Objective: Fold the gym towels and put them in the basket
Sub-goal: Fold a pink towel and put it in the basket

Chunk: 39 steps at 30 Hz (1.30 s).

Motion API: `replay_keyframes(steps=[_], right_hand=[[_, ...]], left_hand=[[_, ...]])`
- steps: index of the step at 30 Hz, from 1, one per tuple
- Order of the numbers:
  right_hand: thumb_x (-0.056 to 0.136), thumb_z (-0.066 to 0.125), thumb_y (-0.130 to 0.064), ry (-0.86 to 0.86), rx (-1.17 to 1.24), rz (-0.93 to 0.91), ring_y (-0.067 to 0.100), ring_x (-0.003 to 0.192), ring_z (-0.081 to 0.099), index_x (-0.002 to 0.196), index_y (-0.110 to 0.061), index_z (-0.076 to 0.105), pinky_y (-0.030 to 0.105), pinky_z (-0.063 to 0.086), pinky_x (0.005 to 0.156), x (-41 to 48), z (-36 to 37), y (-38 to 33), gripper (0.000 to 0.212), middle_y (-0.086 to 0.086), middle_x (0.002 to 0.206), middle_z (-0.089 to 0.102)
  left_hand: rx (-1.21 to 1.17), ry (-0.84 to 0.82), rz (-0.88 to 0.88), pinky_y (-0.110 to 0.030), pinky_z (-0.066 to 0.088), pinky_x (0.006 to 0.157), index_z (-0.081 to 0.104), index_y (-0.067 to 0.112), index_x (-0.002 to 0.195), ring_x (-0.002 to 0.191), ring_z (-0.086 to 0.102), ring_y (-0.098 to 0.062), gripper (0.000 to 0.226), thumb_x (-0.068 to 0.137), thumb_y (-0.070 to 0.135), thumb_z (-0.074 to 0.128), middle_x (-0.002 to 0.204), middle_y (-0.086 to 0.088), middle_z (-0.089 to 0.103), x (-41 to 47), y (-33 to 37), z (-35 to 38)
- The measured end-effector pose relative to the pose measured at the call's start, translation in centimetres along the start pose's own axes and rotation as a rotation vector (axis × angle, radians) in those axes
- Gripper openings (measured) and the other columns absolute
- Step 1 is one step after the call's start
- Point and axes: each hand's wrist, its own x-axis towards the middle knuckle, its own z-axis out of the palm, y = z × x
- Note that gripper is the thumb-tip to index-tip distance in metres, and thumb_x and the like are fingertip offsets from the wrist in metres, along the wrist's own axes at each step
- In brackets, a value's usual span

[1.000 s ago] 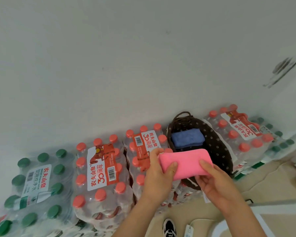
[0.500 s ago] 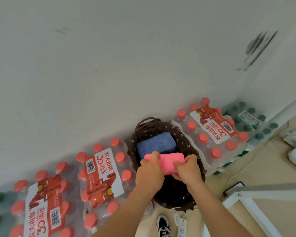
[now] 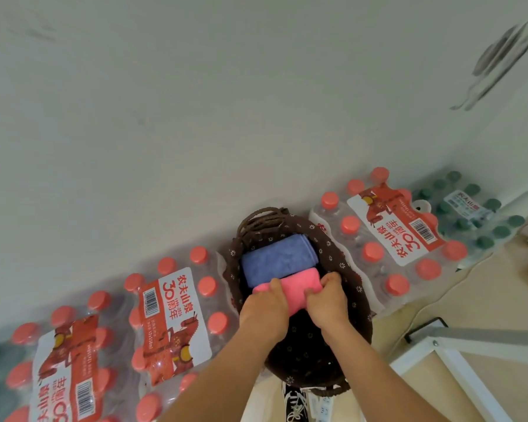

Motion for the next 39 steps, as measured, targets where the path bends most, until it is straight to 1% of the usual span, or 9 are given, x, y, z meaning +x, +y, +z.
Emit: replay_keyframes(steps=[2,6,8,14,19,25,31,35,39], right_hand=[[0.084,0.056,-0.003,-0.027,0.084,0.059,0.027,0.084,0.062,0.099,-0.011,0.046,0.045,0.056,0.078,0.2,0.1,0.2,0.019,0.011,0.092,0.06],[0.081,0.056,0.001,-0.065,0.28,0.168,0.03,0.085,0.065,0.094,-0.009,0.048,0.047,0.059,0.075,0.6,0.1,0.1,0.018,0.015,0.095,0.061],[0.079,0.054,0.002,-0.066,0.33,0.185,0.03,0.082,0.065,0.092,-0.007,0.048,0.046,0.06,0.072,0.5,0.1,-0.1,0.017,0.016,0.093,0.061],[0.086,0.055,-0.027,-0.018,-0.241,-0.113,0.028,0.074,0.062,0.098,-0.012,0.044,0.037,0.049,0.062,-0.2,-0.7,-0.6,0.023,0.007,0.084,0.064],[0.091,0.048,-0.037,0.037,-0.72,-0.303,0.027,0.085,0.062,0.121,-0.016,0.036,0.033,0.041,0.06,-0.6,-1.5,-1.1,0.038,0.008,0.109,0.056],[0.093,0.049,-0.031,0.007,-0.74,-0.4,0.027,0.084,0.062,0.117,-0.017,0.041,0.033,0.043,0.063,-1.4,-2.1,-0.8,0.029,0.008,0.113,0.048],[0.093,0.049,-0.028,-0.087,-0.763,-0.442,0.025,0.082,0.06,0.111,-0.016,0.052,0.033,0.046,0.064,-1.5,-2.4,-1.0,0.022,0.005,0.109,0.049],[0.089,0.052,-0.026,0.133,-0.86,-0.617,0.018,0.082,0.059,0.113,-0.024,0.05,0.029,0.049,0.063,-2.7,-4.6,-1.1,0.024,-0.003,0.102,0.054],[0.089,0.054,-0.027,0.25,-0.862,-0.554,0.019,0.067,0.064,0.134,-0.021,0.041,0.032,0.05,0.048,-2.7,-7.1,-1.1,0.047,-0.003,0.085,0.064]], left_hand=[[0.093,0.0,0.016,-0.039,0.046,0.085,0.015,0.002,0.146,0.109,0.058,-0.034,0.062,0.093,0.01,0.046,0.125,-0.019,0.054,-0.1,0.1,0.0],[0.199,0.112,0.046,-0.035,0.044,0.068,0.045,0.01,0.126,0.099,0.062,-0.028,0.037,0.09,0.008,0.051,0.11,-0.008,0.062,0.0,0.2,-0.5],[0.175,0.198,0.108,-0.035,0.042,0.068,0.047,0.011,0.118,0.1,0.057,-0.028,0.032,0.087,0.008,0.056,0.112,-0.01,0.056,0.3,0.2,-0.4],[-0.001,0.205,0.182,-0.044,0.045,0.082,0.024,0.035,0.133,0.113,0.046,-0.034,0.058,0.087,0.037,0.059,0.13,-0.011,0.036,1.4,-0.6,1.4],[0.119,0.254,0.205,-0.043,0.046,0.081,0.021,0.034,0.138,0.108,0.049,-0.037,0.058,0.092,0.023,0.054,0.132,-0.018,0.035,1.7,-0.6,1.8],[0.055,0.27,0.227,-0.04,0.046,0.075,0.04,0.03,0.128,0.092,0.058,-0.032,0.035,0.095,0.041,0.042,0.113,-0.012,0.051,2.1,-0.3,1.9],[-0.067,0.206,0.233,-0.041,0.053,0.076,0.04,0.028,0.127,0.09,0.062,-0.031,0.04,0.09,0.018,0.051,0.112,-0.007,0.052,2.3,-0.8,1.9],[-0.077,0.254,0.254,-0.037,0.05,0.072,0.038,0.035,0.129,0.086,0.062,-0.027,0.036,0.095,0.03,0.046,0.11,-0.004,0.053,2.4,-0.7,2.0],[-0.029,0.252,0.295,-0.038,0.054,0.071,0.039,0.038,0.128,0.084,0.062,-0.028,0.034,0.095,0.031,0.046,0.106,-0.003,0.055,2.9,-0.6,2.1]])
